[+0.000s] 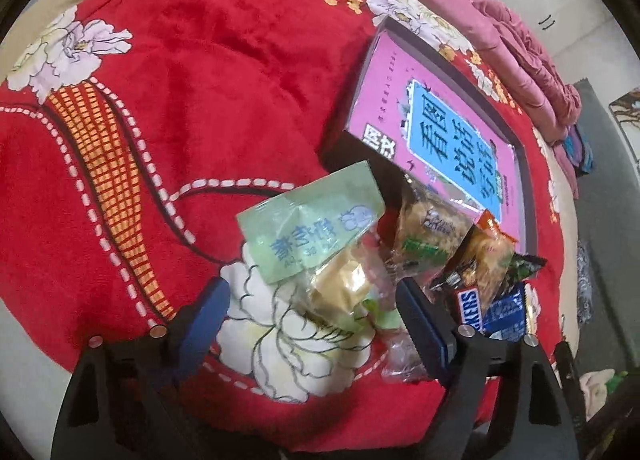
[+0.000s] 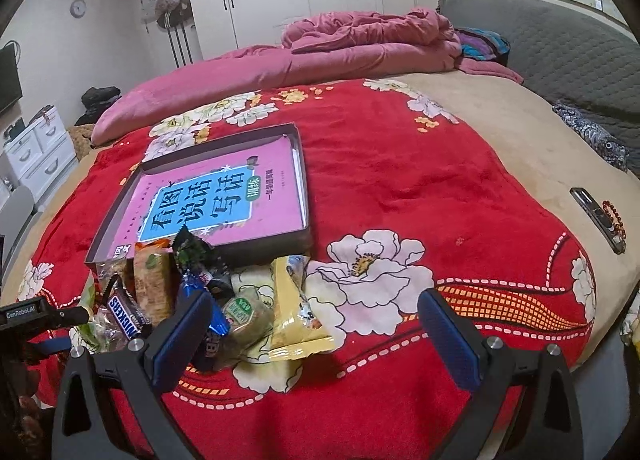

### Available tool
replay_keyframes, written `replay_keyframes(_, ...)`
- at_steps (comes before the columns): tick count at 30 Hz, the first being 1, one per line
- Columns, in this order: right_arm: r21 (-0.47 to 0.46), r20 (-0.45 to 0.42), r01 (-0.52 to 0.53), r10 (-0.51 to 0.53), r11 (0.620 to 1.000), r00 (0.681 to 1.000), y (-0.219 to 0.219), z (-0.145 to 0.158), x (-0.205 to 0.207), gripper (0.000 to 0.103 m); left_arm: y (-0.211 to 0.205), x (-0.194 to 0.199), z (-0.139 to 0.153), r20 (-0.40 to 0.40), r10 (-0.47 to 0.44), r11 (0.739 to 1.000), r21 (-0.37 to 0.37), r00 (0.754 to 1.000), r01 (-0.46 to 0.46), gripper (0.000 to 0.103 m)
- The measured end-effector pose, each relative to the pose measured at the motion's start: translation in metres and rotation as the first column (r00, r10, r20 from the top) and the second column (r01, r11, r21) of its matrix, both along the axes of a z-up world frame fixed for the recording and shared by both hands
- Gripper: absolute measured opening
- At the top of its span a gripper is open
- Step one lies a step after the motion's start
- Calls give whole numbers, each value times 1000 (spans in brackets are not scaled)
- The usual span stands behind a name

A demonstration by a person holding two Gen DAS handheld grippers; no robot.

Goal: Organize snacks
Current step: 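Grasp the green-labelled candy bag with the left tool while the right tool grasps the yellow bar, then carry the green-labelled bag with the left tool while the right tool carries the yellow bar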

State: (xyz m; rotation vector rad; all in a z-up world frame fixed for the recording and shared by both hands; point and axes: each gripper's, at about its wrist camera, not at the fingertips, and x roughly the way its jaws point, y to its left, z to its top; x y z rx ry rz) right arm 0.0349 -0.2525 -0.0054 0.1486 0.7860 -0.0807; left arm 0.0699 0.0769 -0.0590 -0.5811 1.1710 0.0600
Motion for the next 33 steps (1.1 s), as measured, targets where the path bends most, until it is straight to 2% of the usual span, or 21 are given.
replay_keyframes(6,-31,-78,-2,0,1000,997,-7,-11,22,103,-6,9,-6,-9,6,1000,7,1000,-6,78)
replay_keyframes(8,-36,-115,-26,21,999,993,-6,-19,32,99,-7,13,-8,-8,9,1000,9,1000,-9,76)
replay_keyframes(10,-31,-147,-53,48,998,988,-3,-27,42,91,-7,15,-10,-9,12,1000,16,1000,-12,73)
replay_keyframes(12,-35,-170,-77,70,996,983,0,-35,52,74,-7,16,-11,-12,11,1000,21,1000,-11,70)
replay_keyframes(15,-41,-196,-120,110,992,974,7,-44,62,58,-7,19,-13,-19,9,1000,28,1000,-8,67)
replay_keyframes(16,-42,-201,-133,122,990,972,9,-46,65,56,-8,21,-14,-20,7,999,32,1000,-6,66)
replay_keyframes(19,-36,-209,-176,164,984,964,16,-51,69,40,-8,21,-15,-22,1,999,46,1000,0,58)
replay_keyframes(21,-16,-213,-200,193,980,958,18,-54,72,26,-8,21,-15,-20,-7,998,58,1000,8,47)
replay_keyframes(24,1,-213,-204,200,979,956,19,-55,73,23,-7,19,-15,-17,-20,998,57,1000,21,37)
replay_keyframes(33,70,-59,-179,183,981,981,3,-26,52,22,0,6,-8,20,-36,999,-23,999,36,33)
